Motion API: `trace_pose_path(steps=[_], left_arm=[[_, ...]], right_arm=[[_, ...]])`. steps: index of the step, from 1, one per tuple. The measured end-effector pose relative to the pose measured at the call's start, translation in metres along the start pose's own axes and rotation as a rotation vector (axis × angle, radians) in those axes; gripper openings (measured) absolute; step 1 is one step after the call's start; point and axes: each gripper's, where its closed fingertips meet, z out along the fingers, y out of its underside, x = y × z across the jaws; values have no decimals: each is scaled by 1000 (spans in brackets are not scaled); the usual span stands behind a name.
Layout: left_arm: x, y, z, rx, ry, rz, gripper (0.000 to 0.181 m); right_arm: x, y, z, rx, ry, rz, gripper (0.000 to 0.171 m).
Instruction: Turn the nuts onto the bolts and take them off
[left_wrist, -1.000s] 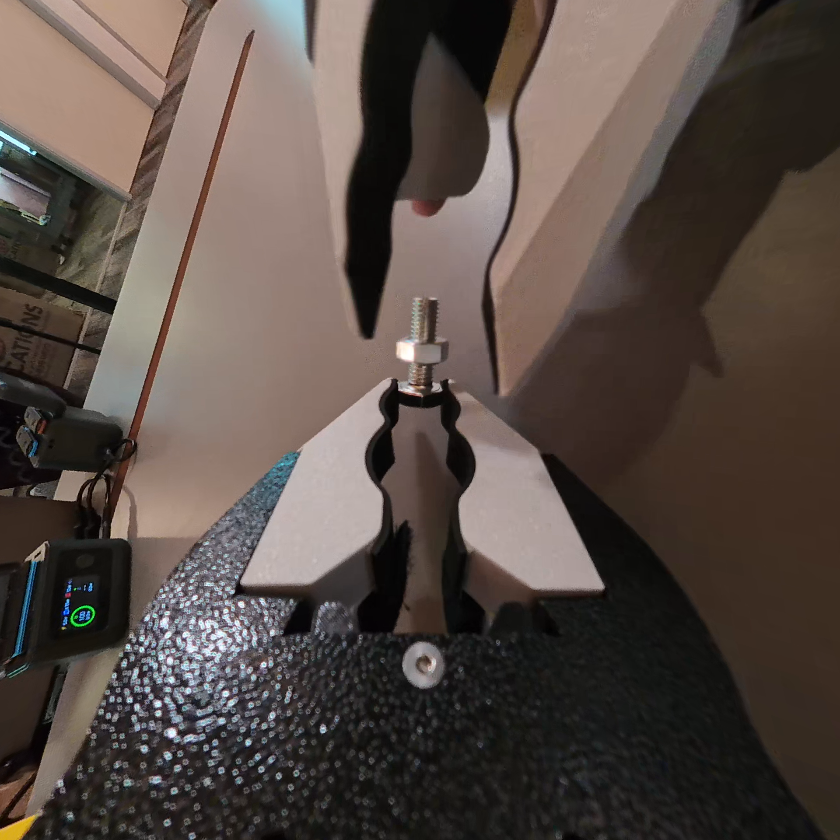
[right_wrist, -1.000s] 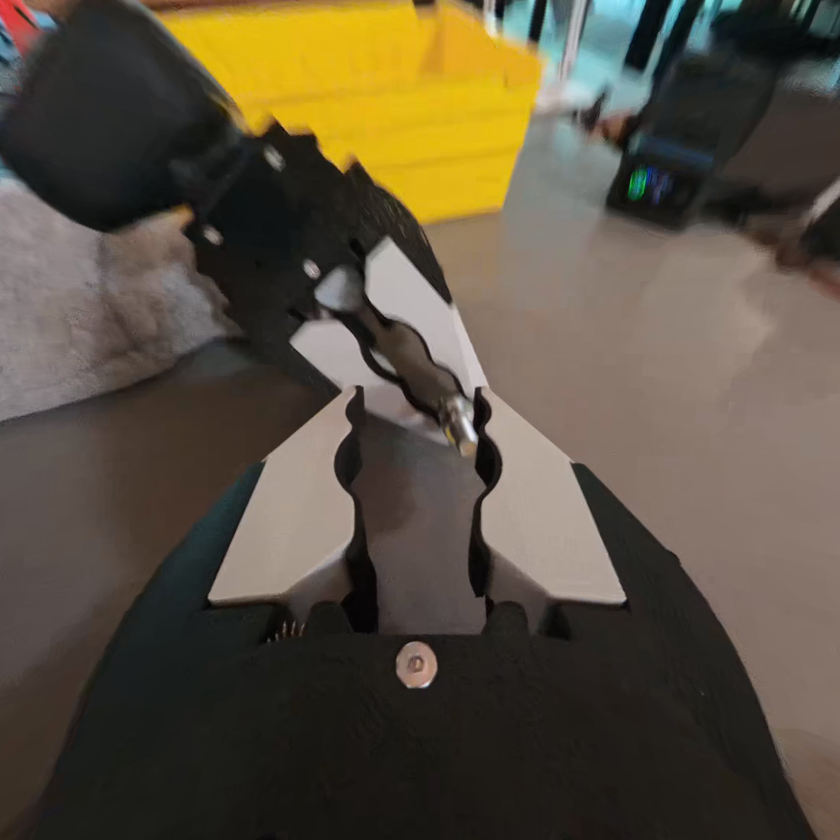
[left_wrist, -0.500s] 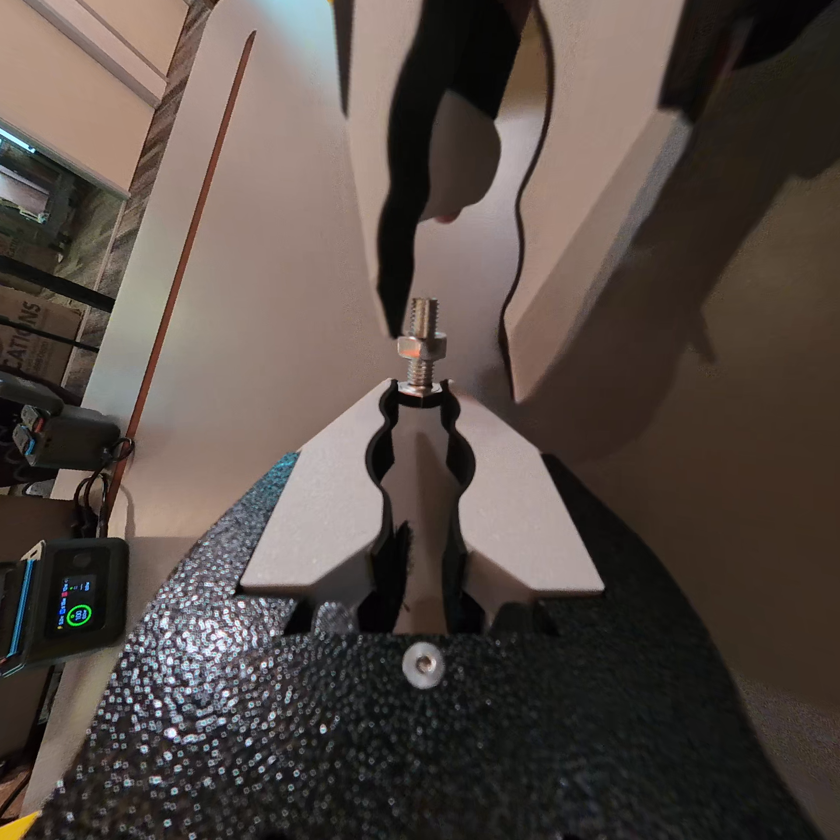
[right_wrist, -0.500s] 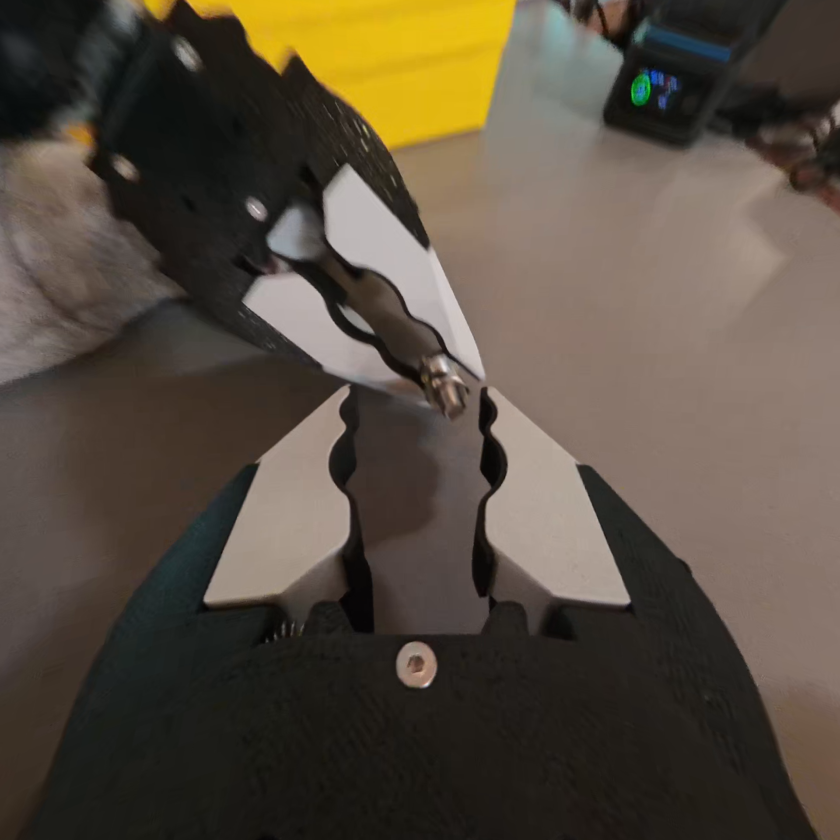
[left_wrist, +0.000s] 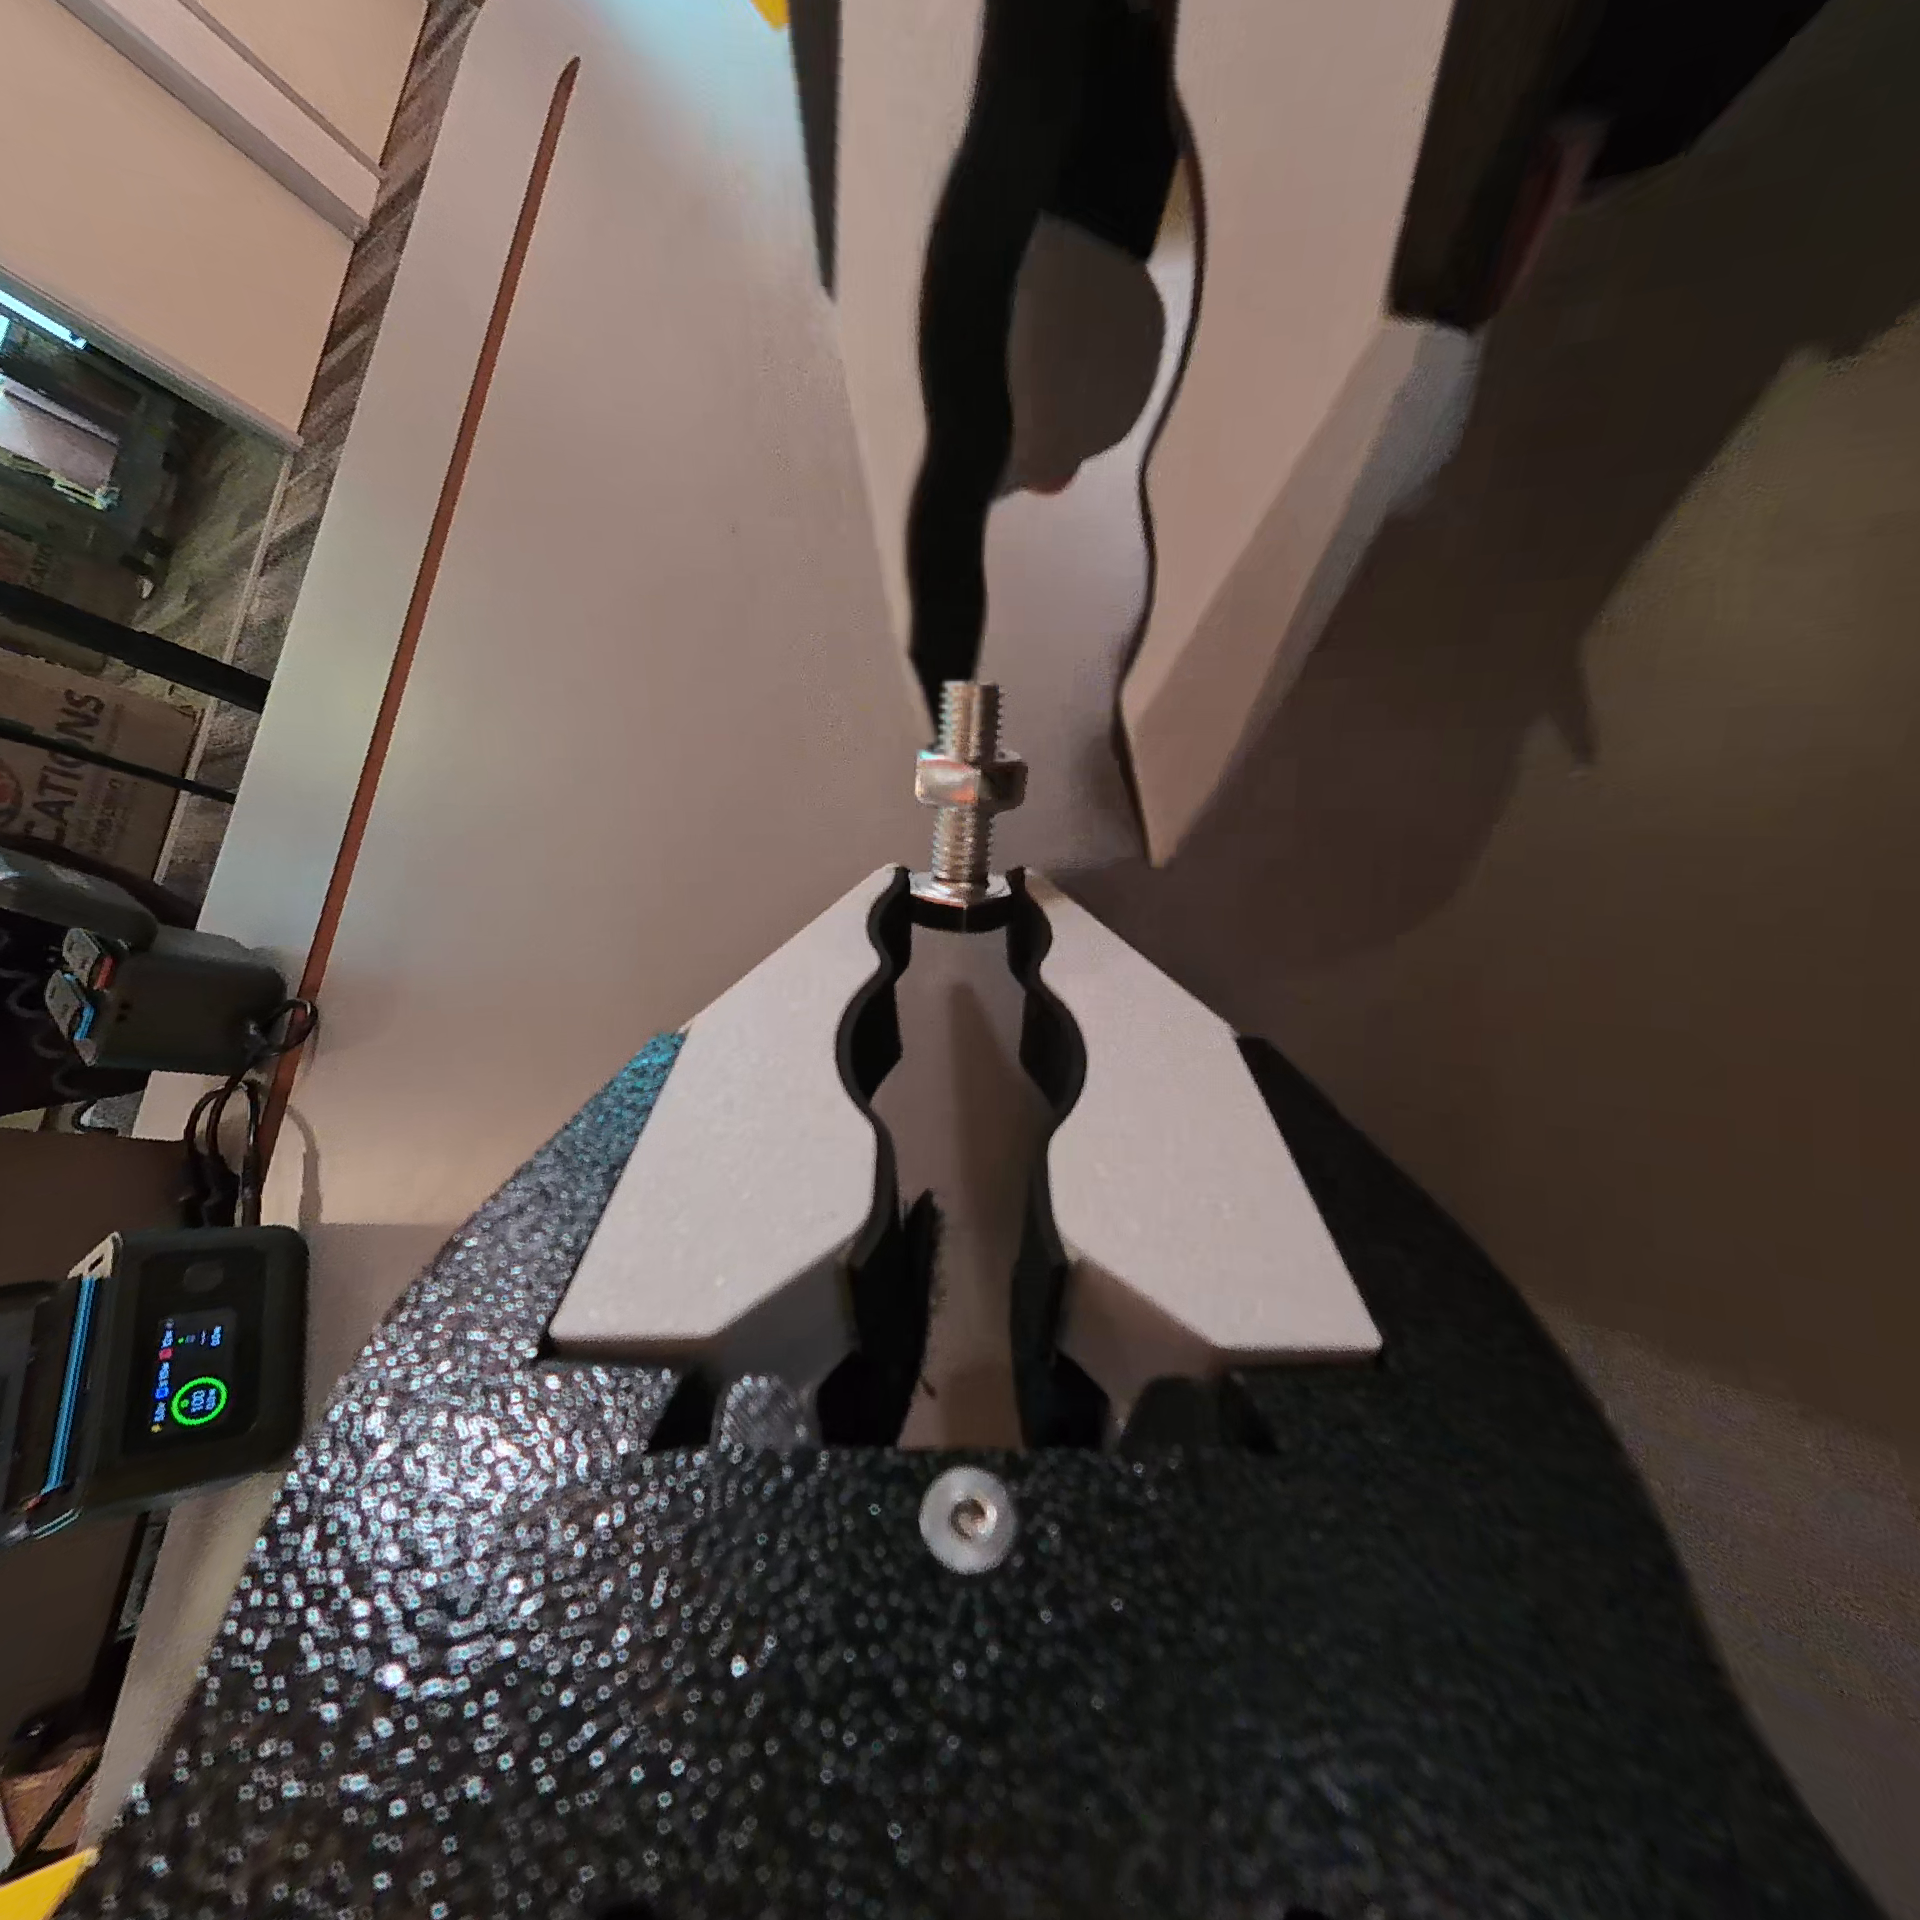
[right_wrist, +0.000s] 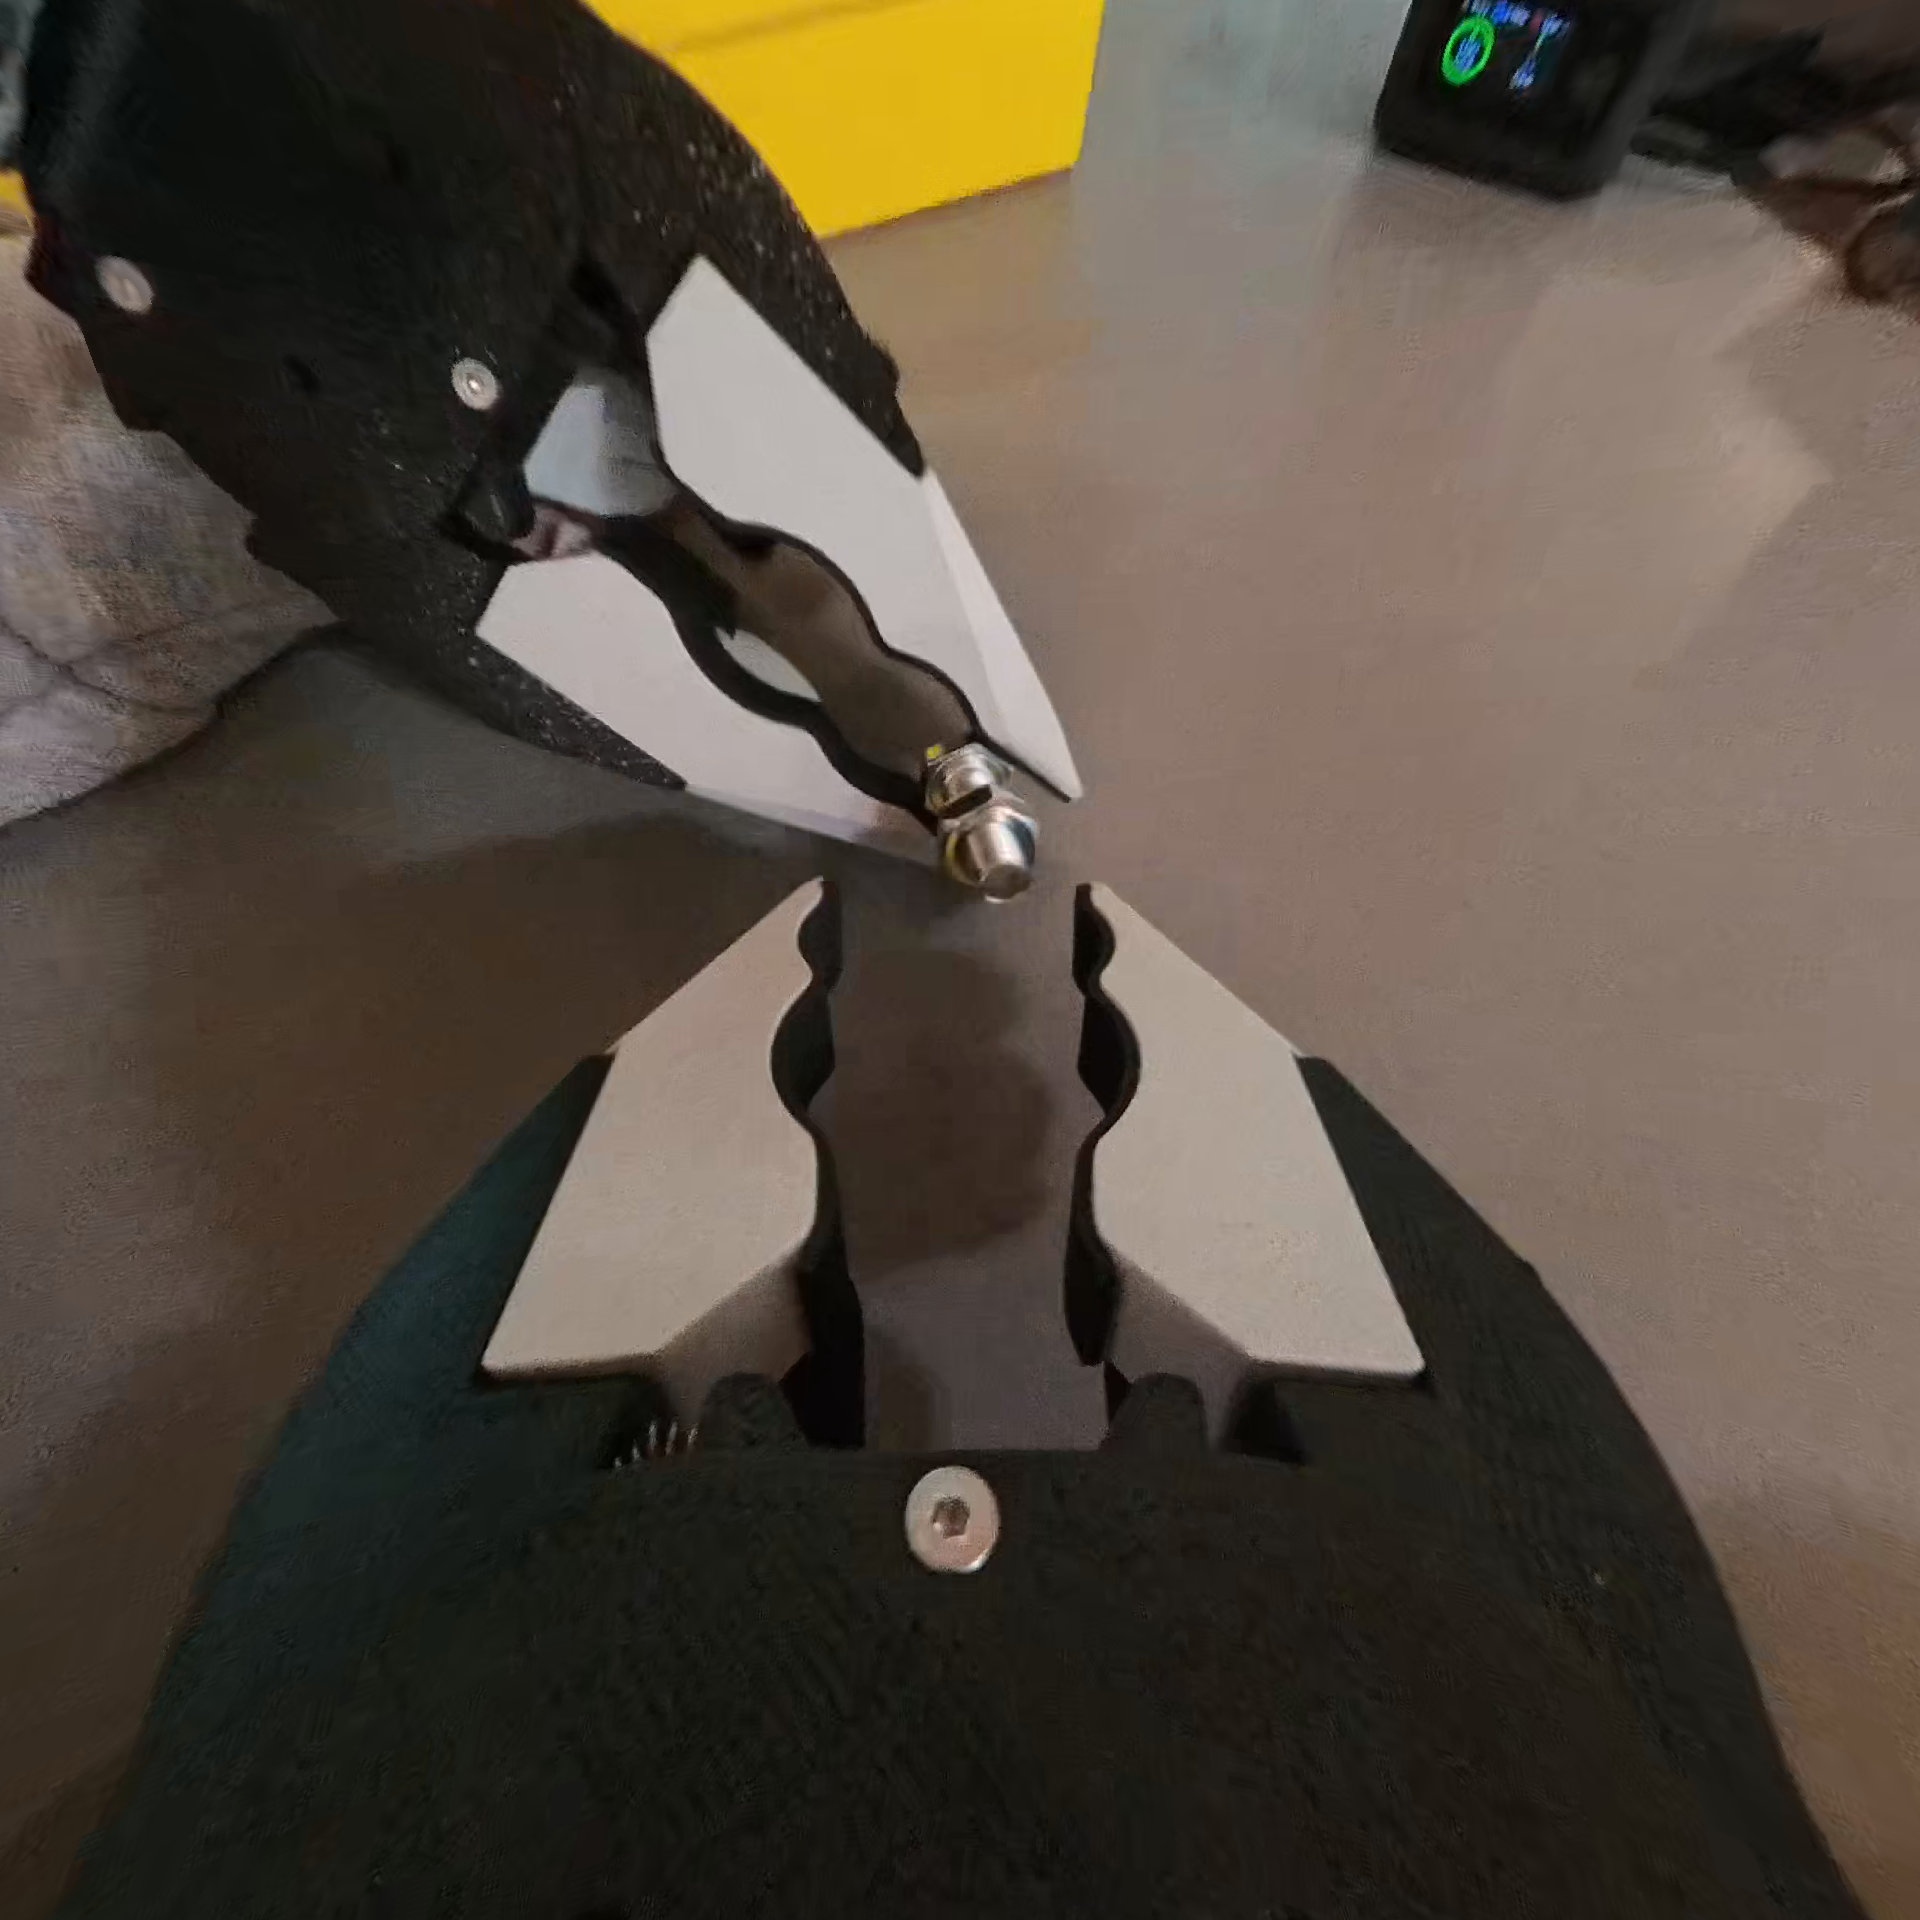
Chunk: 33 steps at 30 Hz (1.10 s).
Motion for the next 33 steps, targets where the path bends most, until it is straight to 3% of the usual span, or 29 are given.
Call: trace_pose_path(steps=[4,5,7,10,14,17,20,24,28,30,33], left_arm=[[0,0,0,-2,-1,6,17],[0,0,0,-3,-2,4,17],[0,0,0,-4,0,-3,17],[0,0,-1,5,1,-17,17],[0,0,-1,1,-1,-13,17],[0,0,-1,1,0,-12,17],[1,0,-1,-7,1,-16,17],[0,0,-1,6,4,-39,17],[1,0,-1,-2,2,-25,17],[1,0,-1,-7,0,-16,17],[1,0,-1,-9,-1,-14,17]], right_arm=[[-18,-24,4,120,-30,-116,56],[-32,-37,-1,203,-84,-164,46],[-32,-54,-8,289,-48,-144,46],[-3,-28,-6,115,62,-87,50],[-3,4,4,-41,2,-9,53],[-16,-19,4,84,-20,-91,60],[-33,-54,-9,306,-44,-171,51],[2,-14,-7,54,69,-76,52],[-5,-2,1,-8,-15,1,49],[-15,-16,4,72,-21,-72,61],[-40,-53,-10,305,-71,-219,45]])
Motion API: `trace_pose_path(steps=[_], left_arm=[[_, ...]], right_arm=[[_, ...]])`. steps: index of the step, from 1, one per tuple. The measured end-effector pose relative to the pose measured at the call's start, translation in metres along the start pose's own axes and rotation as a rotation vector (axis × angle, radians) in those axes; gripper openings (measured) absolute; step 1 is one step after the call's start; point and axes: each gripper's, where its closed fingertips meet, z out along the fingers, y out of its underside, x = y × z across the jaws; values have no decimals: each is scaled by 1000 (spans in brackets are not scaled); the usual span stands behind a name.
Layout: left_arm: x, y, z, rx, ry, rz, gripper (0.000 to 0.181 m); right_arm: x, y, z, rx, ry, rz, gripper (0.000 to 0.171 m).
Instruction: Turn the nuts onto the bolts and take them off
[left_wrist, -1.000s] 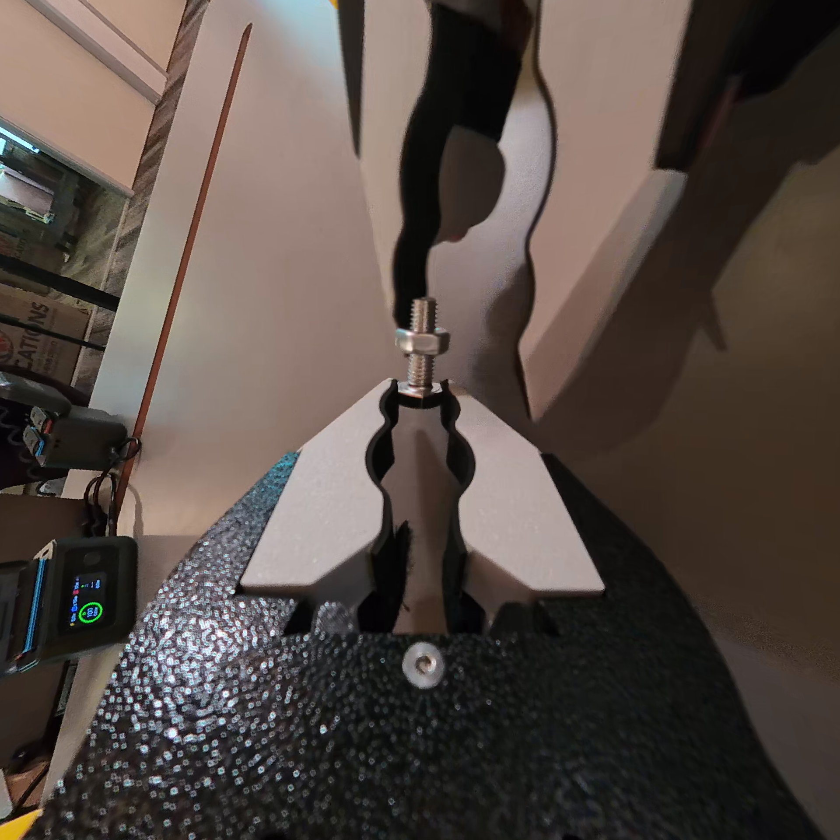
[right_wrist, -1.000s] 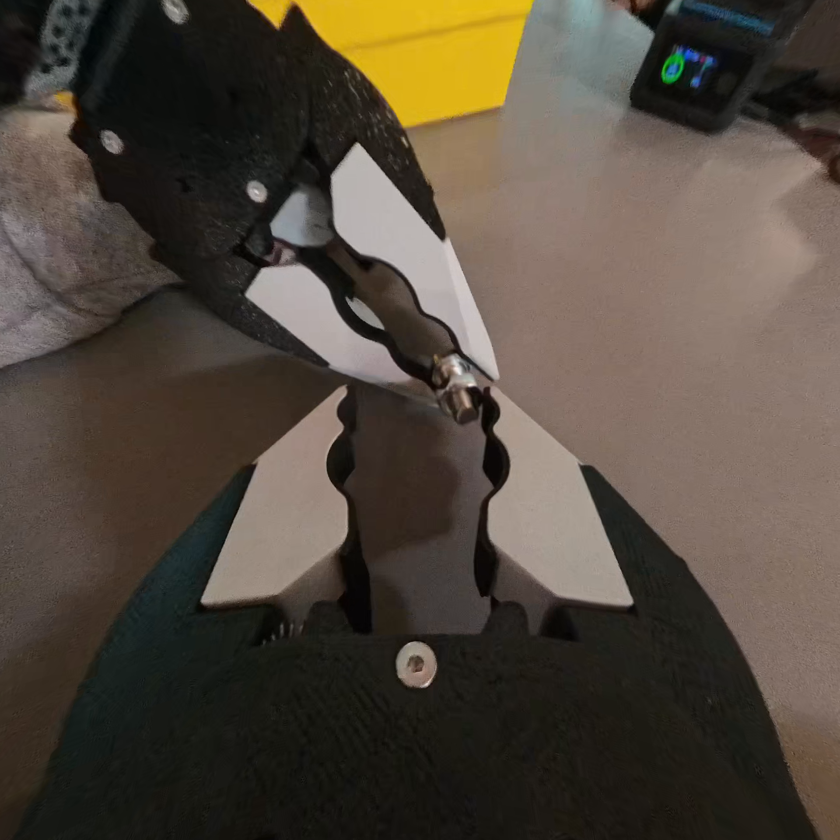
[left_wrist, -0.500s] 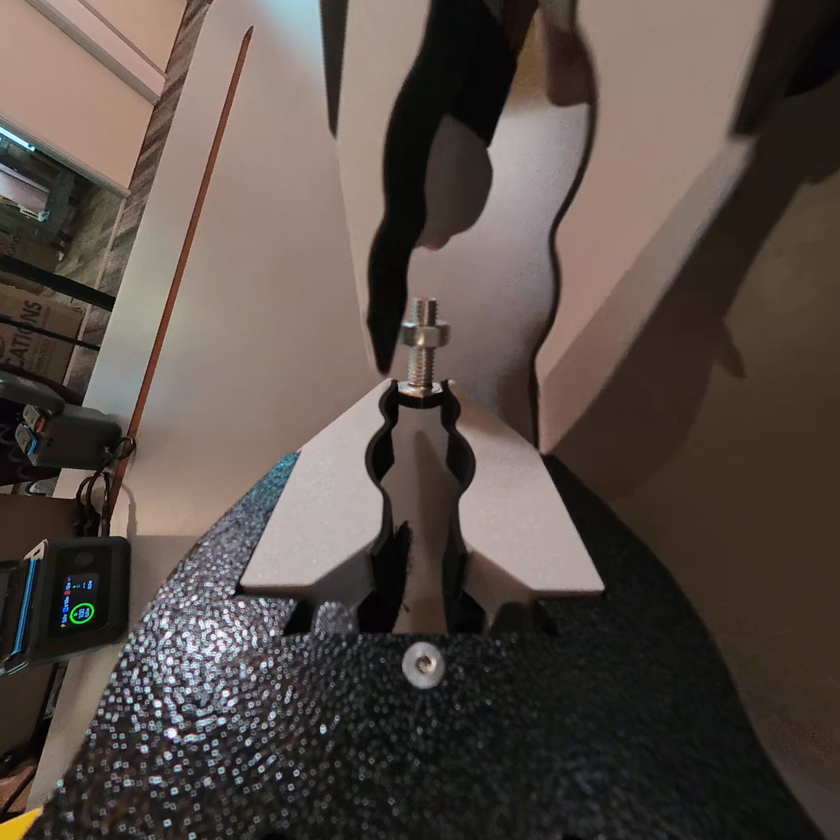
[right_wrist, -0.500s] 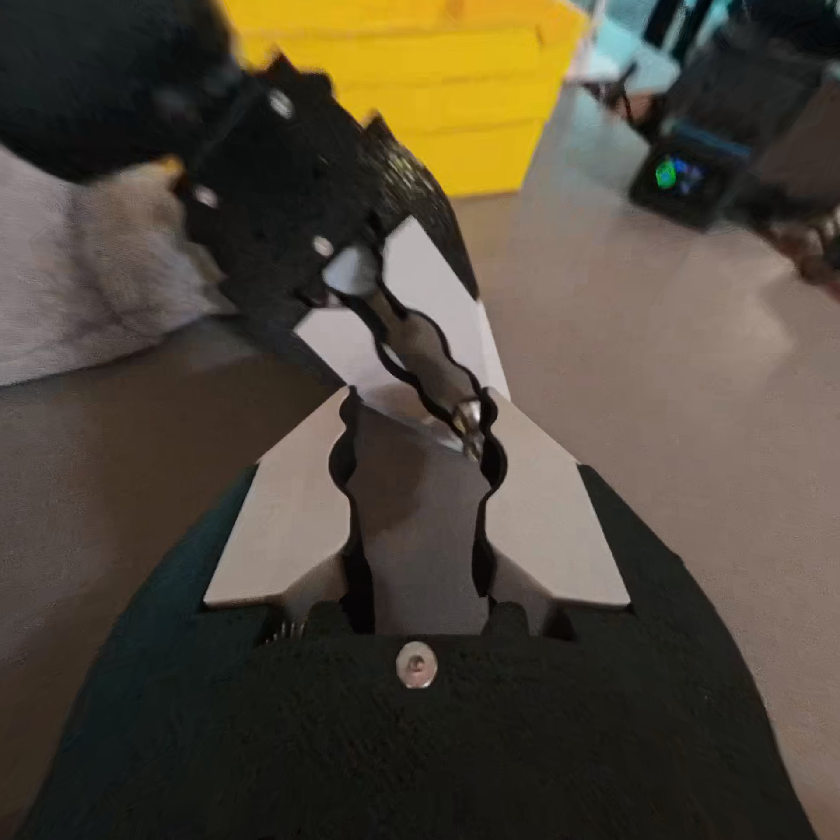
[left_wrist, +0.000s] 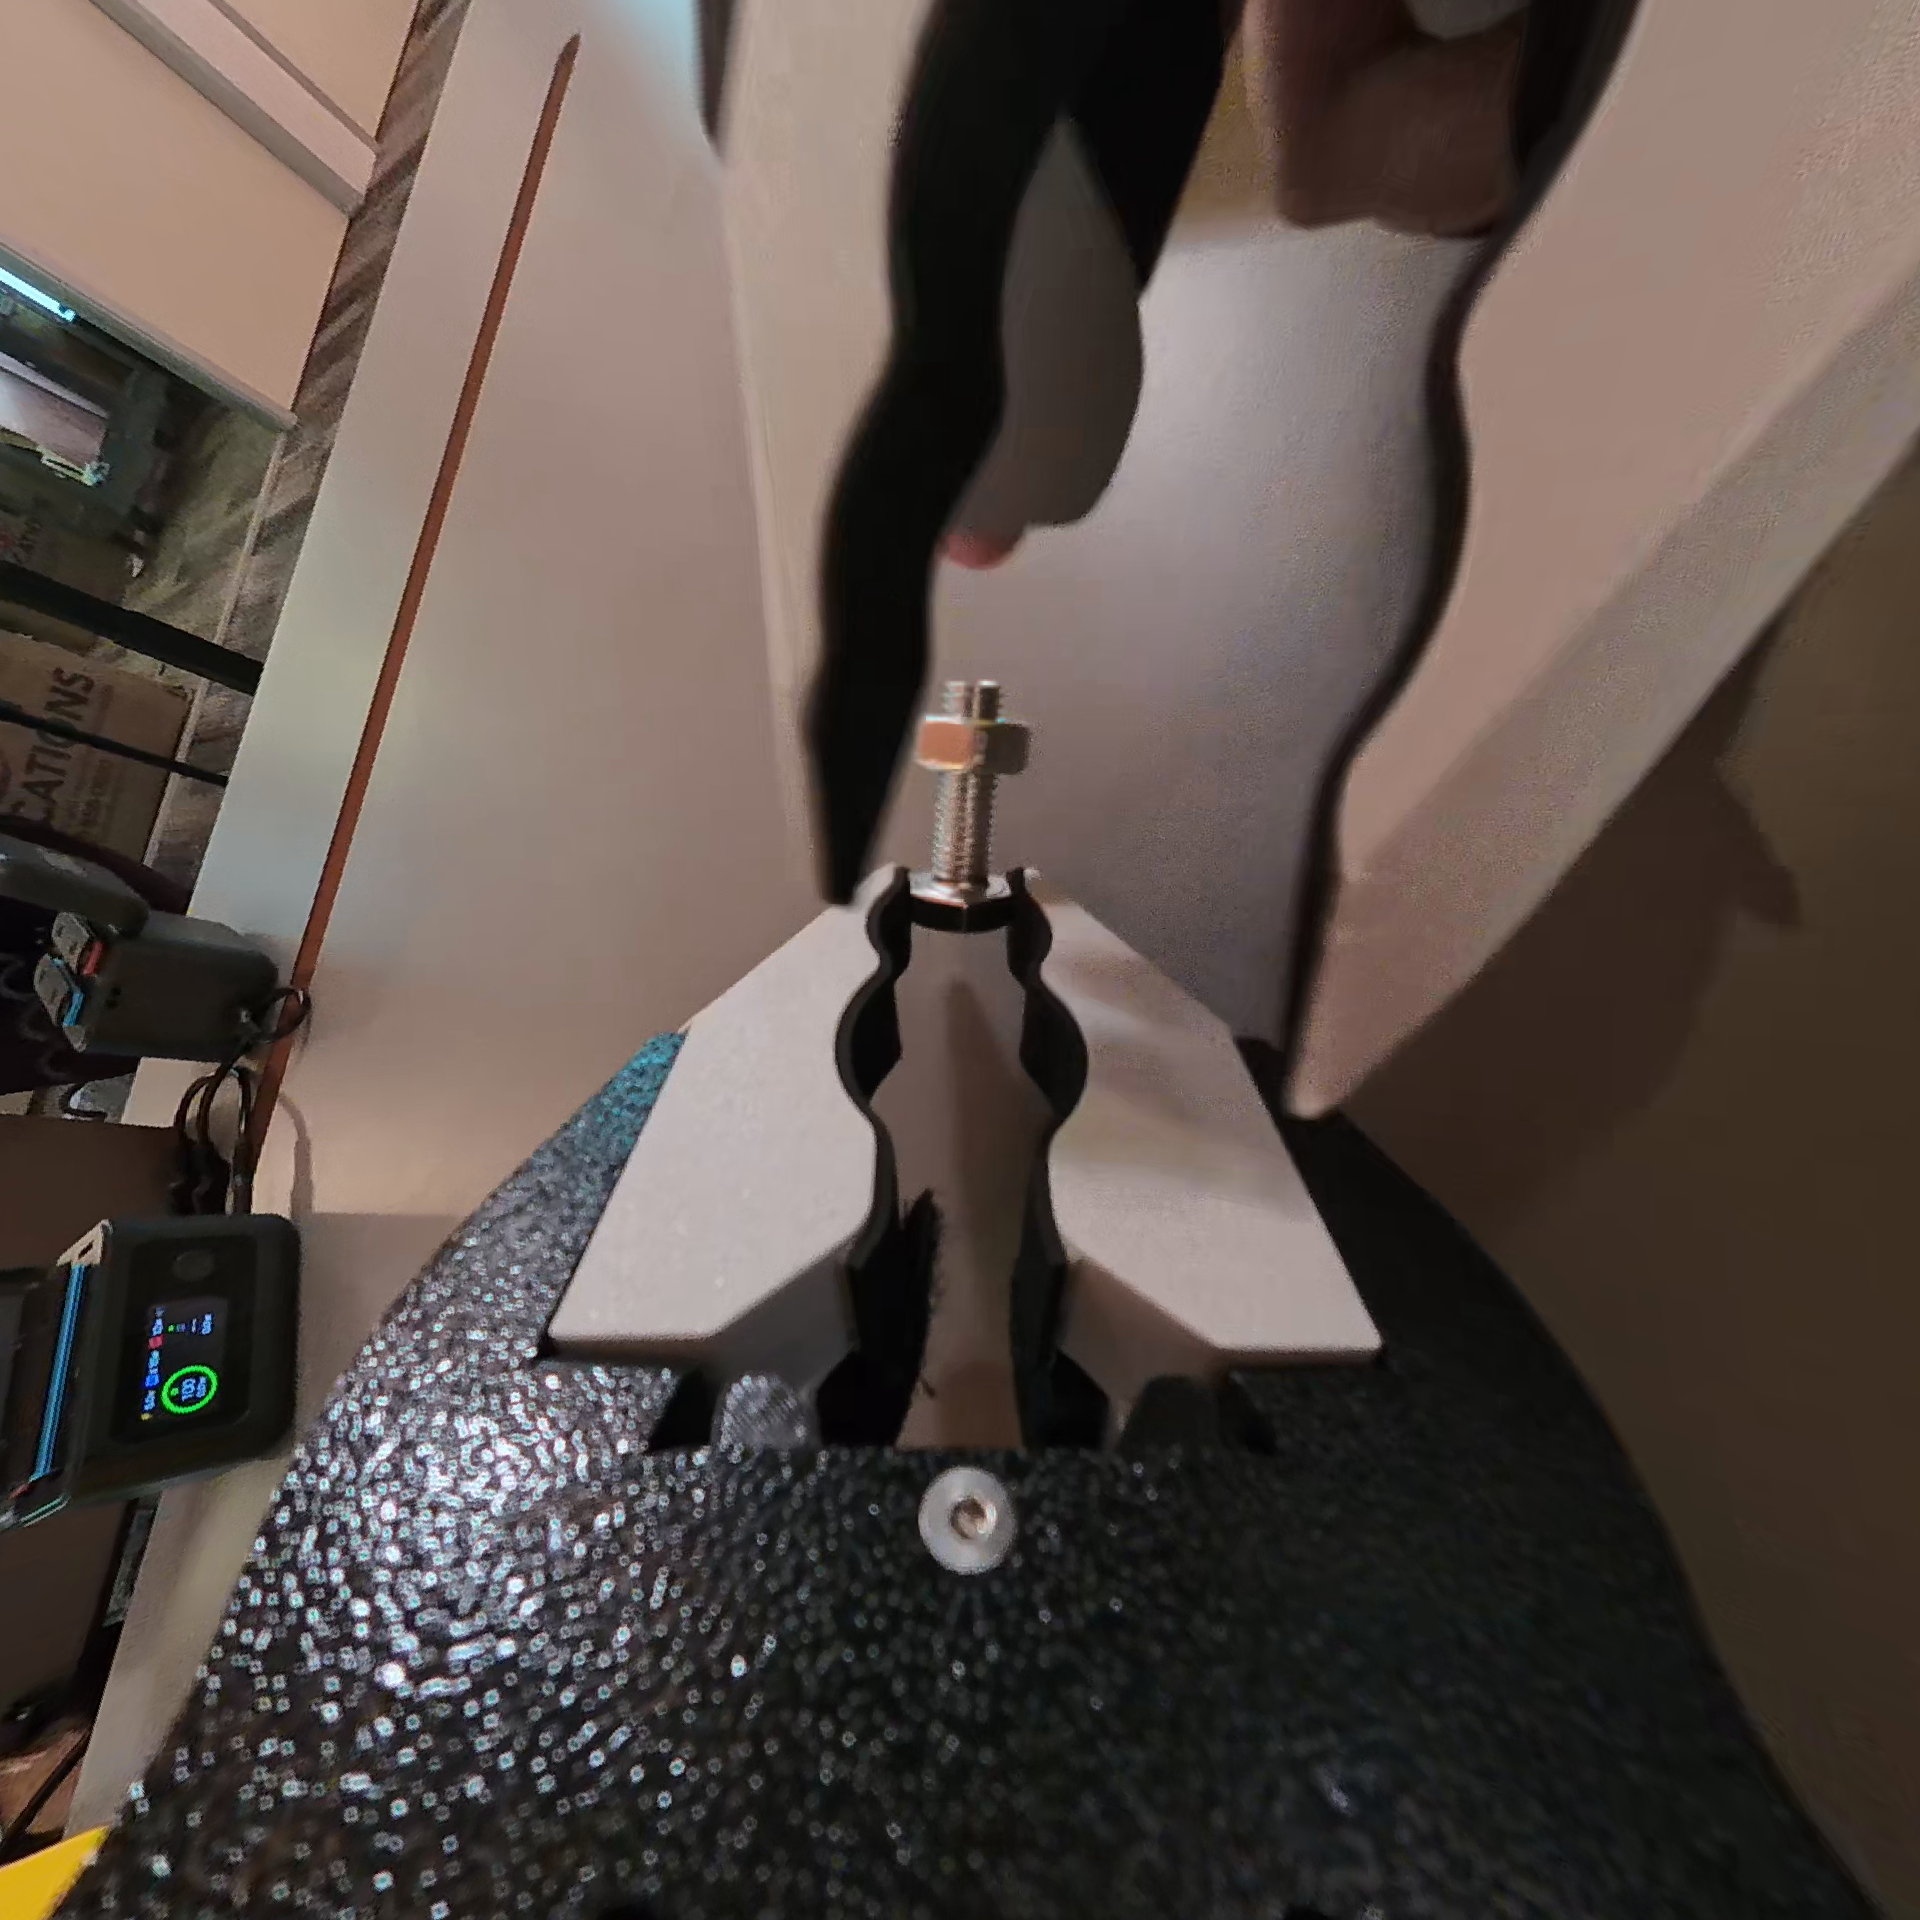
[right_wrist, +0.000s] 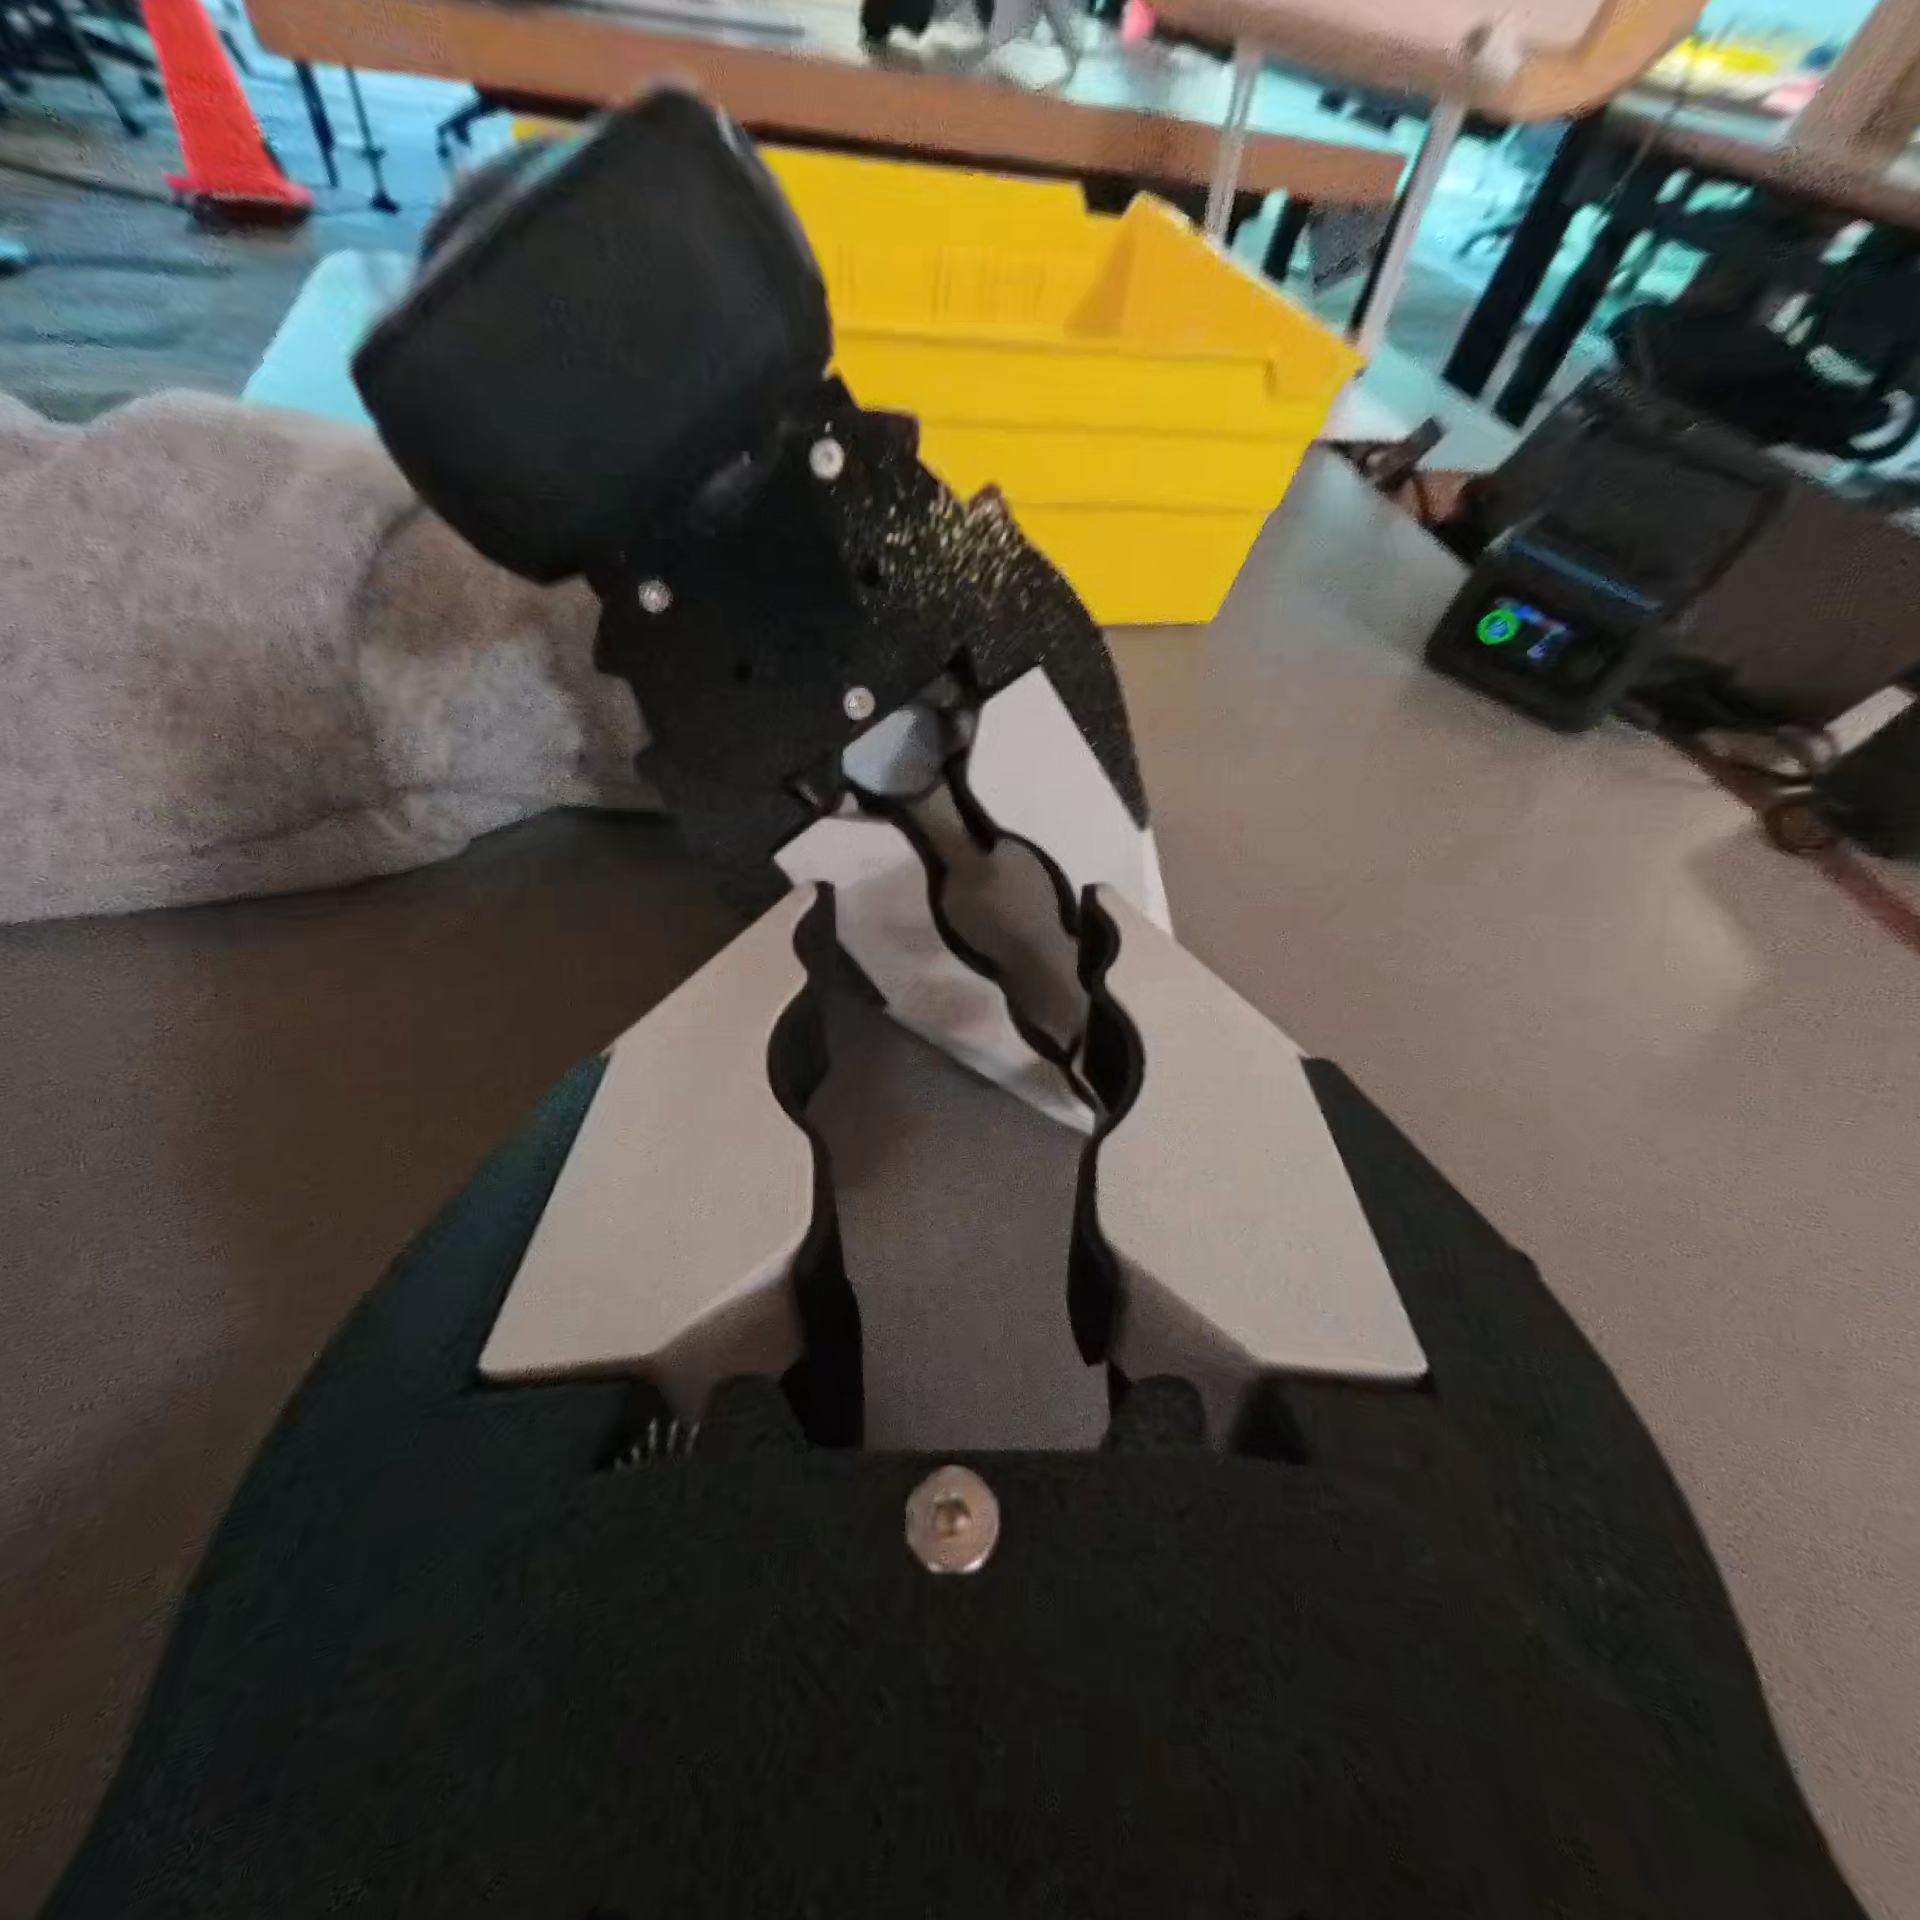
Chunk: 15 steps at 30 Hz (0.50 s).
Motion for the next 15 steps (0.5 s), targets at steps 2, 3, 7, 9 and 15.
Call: trace_pose_path(steps=[2,3,7,9,15], left_arm=[[0,0,0,5,0,0,17],[0,0,0,5,0,-2,17],[0,0,0,7,2,-8,17],[0,0,0,4,1,-4,17],[2,-1,0,-2,2,2,17]], right_arm=[[15,10,-5,-97,72,33,46],[24,24,-8,-170,102,68,50],[24,62,-10,-348,66,193,52],[18,56,-1,-319,37,162,55],[-2,1,2,-58,7,-36,55]])
